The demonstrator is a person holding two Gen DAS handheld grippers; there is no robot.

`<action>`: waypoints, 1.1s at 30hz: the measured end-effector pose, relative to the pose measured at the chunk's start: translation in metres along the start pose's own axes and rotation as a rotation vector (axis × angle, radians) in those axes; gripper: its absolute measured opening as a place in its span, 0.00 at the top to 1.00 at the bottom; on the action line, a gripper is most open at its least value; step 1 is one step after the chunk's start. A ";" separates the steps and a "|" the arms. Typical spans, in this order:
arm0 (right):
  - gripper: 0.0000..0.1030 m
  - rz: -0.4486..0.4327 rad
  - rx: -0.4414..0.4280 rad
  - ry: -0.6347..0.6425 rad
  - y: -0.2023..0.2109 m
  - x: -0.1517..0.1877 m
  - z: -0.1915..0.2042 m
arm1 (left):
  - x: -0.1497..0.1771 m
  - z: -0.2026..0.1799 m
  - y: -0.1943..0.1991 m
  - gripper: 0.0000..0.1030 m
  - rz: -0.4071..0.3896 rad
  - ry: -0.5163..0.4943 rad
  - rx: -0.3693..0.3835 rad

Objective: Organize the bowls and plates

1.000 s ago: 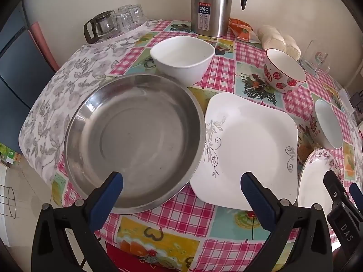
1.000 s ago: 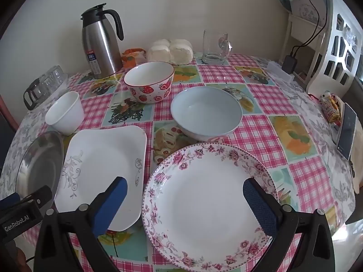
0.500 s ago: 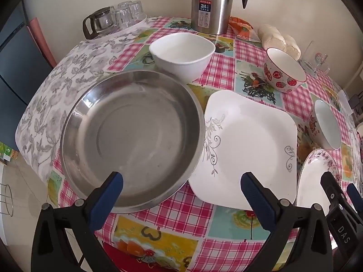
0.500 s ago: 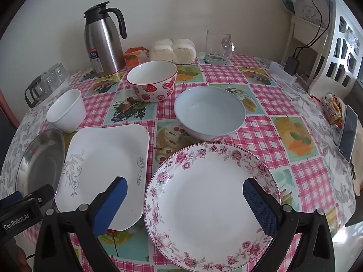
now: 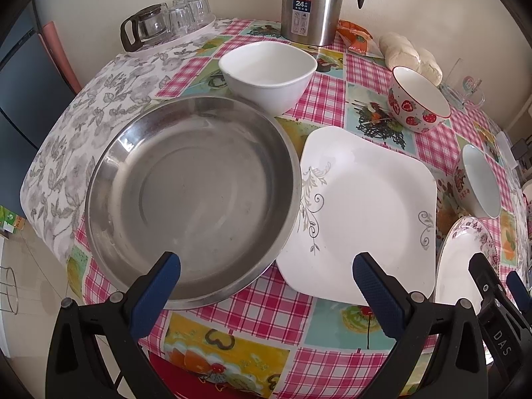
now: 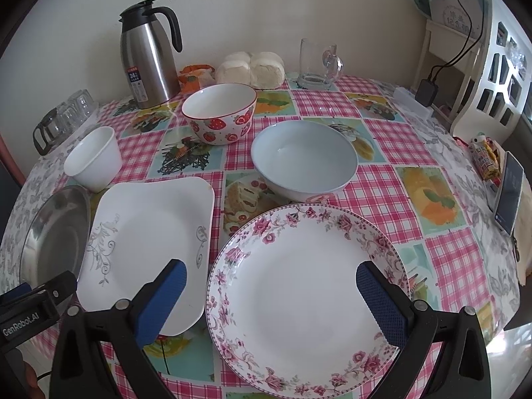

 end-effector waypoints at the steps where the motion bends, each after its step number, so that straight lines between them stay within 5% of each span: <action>1: 0.00 0.001 0.001 0.000 0.000 0.000 0.000 | 0.000 0.000 0.000 0.00 0.001 0.000 0.001; 33: 0.00 0.021 0.018 0.018 -0.004 0.002 0.002 | 0.002 0.000 -0.003 0.00 0.010 0.004 0.008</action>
Point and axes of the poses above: each gripper's, at about its wrist camera, not at the fingertips, and y roughly against the way its jaws point, z to its left, x to its underside, the point moved 8 cm from there along -y, roughly the way its jaws point, and after that the axes turned 12 degrees about z, right-handed, at the moved point
